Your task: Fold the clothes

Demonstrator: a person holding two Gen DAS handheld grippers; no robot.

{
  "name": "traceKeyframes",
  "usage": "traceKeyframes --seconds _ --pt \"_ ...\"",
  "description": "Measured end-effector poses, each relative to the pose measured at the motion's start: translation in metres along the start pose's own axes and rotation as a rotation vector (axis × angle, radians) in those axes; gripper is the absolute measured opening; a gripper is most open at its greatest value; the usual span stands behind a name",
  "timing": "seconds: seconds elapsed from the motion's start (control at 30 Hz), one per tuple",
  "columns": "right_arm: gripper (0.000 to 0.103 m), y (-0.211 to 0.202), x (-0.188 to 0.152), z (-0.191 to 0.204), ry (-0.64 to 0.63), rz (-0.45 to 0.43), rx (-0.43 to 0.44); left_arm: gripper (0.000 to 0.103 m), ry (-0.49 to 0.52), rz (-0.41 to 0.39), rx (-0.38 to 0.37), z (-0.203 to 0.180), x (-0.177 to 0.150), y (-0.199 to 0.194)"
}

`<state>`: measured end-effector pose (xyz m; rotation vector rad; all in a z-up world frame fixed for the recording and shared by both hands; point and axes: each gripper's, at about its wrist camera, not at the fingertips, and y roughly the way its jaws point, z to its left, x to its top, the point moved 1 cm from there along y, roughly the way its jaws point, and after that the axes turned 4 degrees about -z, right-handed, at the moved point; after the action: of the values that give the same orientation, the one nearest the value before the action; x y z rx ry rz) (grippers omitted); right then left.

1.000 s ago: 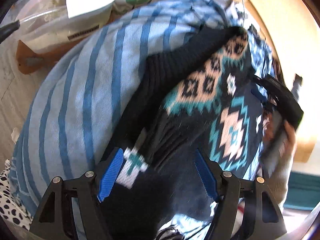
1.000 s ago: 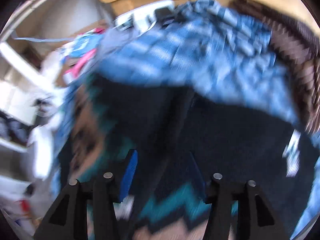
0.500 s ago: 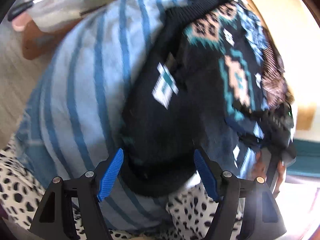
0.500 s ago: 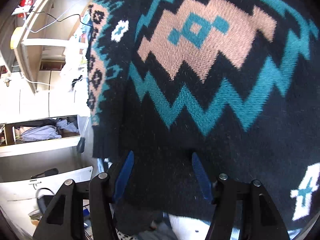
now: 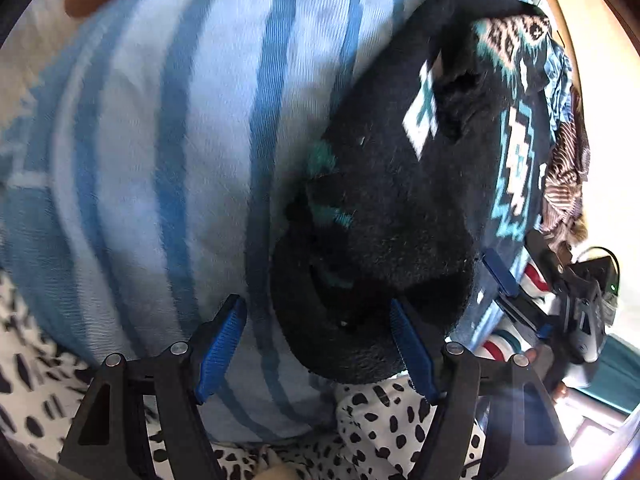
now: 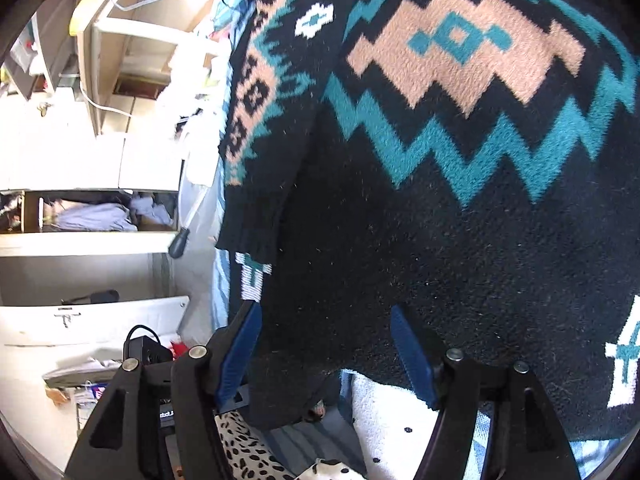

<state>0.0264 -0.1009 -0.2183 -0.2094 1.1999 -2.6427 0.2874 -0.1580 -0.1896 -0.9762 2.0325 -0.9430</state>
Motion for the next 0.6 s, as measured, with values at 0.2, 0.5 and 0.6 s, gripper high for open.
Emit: traceKeyframes --seconds 0.2,0.5,0.6 --pt "0.071 0.006 -0.003 -0.019 0.070 0.022 0.010 0.037 0.083 -0.019 -0.143 -0.017 -0.009 -0.001" --pt "0.074 -0.003 -0.002 -0.039 0.164 -0.014 0.054 0.025 0.266 -0.330 -0.412 -0.081 -0.017 -0.087" --pt "0.075 -0.008 0.002 -0.040 0.181 -0.030 0.072 0.025 0.394 -0.413 -0.426 -0.132 -0.009 -0.103"
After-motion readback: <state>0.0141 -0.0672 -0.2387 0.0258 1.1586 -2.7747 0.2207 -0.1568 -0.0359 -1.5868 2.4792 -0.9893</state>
